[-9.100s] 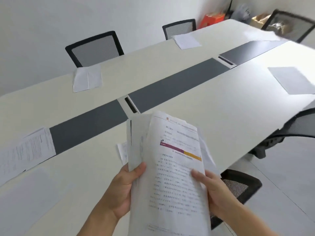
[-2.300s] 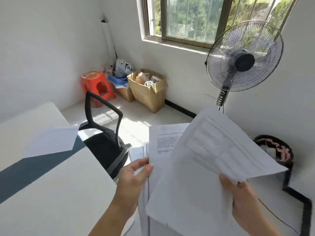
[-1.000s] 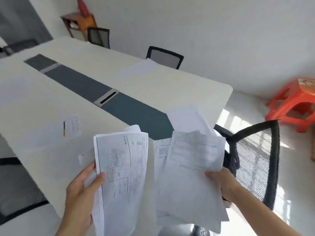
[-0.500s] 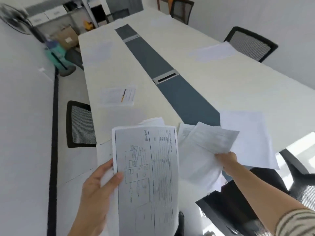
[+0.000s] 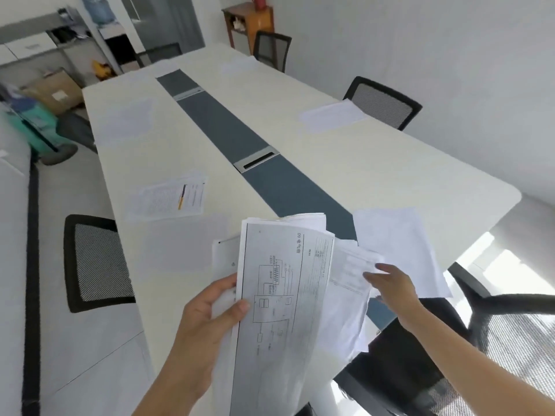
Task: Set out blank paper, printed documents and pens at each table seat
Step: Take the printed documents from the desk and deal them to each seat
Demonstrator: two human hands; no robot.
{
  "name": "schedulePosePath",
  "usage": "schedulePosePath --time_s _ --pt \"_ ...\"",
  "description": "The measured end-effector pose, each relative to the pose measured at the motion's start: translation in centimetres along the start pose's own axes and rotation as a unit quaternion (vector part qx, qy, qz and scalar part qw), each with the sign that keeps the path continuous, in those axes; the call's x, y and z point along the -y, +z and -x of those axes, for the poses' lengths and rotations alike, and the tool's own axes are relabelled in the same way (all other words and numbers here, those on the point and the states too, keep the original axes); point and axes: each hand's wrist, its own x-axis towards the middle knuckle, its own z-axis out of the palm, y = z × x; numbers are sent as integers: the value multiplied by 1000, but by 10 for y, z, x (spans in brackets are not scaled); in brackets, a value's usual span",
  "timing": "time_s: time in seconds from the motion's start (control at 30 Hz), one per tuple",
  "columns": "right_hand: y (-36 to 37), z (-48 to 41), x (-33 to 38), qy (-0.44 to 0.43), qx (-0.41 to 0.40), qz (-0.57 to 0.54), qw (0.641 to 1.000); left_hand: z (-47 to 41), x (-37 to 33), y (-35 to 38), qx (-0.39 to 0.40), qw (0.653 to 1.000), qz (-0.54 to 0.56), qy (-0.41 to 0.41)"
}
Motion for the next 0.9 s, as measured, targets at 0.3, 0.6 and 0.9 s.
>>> schedulePosePath --time_s 0.3,0.6,0.9 --pt "-20 145 26 -2 202 -288 936 -46 -9 47 186 981 -52 12" --pt "-75 201 16 -80 -120 -291 946 -41 11 106 251 968 13 -23" --pt "-166 241 -42 -59 -132 -388 911 17 12 197 382 924 -10 -18"
